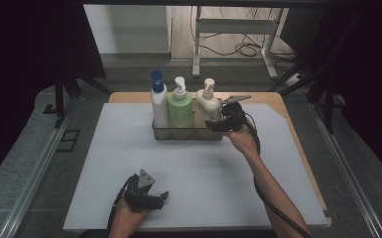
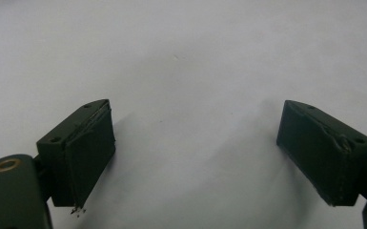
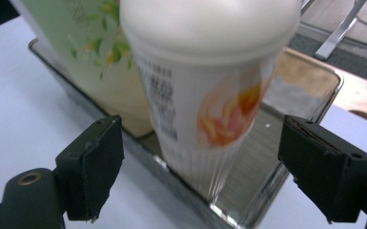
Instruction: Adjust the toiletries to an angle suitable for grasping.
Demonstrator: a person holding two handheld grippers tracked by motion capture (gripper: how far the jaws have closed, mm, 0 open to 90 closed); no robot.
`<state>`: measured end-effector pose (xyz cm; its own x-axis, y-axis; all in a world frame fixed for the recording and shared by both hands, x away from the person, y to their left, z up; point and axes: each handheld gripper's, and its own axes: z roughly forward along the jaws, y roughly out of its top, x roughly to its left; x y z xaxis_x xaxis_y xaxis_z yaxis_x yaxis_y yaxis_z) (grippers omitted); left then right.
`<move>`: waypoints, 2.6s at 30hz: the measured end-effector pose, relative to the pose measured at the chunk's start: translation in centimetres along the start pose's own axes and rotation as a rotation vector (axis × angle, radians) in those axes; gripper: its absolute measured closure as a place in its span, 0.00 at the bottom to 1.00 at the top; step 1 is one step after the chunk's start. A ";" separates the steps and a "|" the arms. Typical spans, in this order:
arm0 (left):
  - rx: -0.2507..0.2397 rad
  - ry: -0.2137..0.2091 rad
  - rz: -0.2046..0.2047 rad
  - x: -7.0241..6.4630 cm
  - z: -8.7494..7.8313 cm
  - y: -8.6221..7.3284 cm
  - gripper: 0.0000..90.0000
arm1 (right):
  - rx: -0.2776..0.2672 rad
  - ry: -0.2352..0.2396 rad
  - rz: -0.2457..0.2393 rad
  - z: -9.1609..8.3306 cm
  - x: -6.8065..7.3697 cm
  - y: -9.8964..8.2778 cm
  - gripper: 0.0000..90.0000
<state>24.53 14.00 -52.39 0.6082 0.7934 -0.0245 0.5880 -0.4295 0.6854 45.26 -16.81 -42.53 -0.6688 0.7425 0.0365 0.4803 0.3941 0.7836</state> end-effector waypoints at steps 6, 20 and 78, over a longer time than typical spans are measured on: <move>0.000 0.000 0.000 0.0 0.0 0.0 0.13 | 0.014 -0.004 -0.005 -1.2 -0.5 -0.7 0.34; 0.000 0.000 0.000 0.0 0.0 0.0 0.13 | 0.058 -0.050 -0.002 -1.6 -1.6 -1.2 0.94; 0.002 0.000 -0.001 0.0 0.0 0.0 0.13 | 0.122 -0.006 0.013 4.2 -0.7 -0.4 1.00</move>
<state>24.53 14.00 -52.37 0.6075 0.7939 -0.0256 0.5899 -0.4293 0.6839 47.91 -15.23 -45.51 -0.6588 0.7511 0.0427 0.5550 0.4469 0.7015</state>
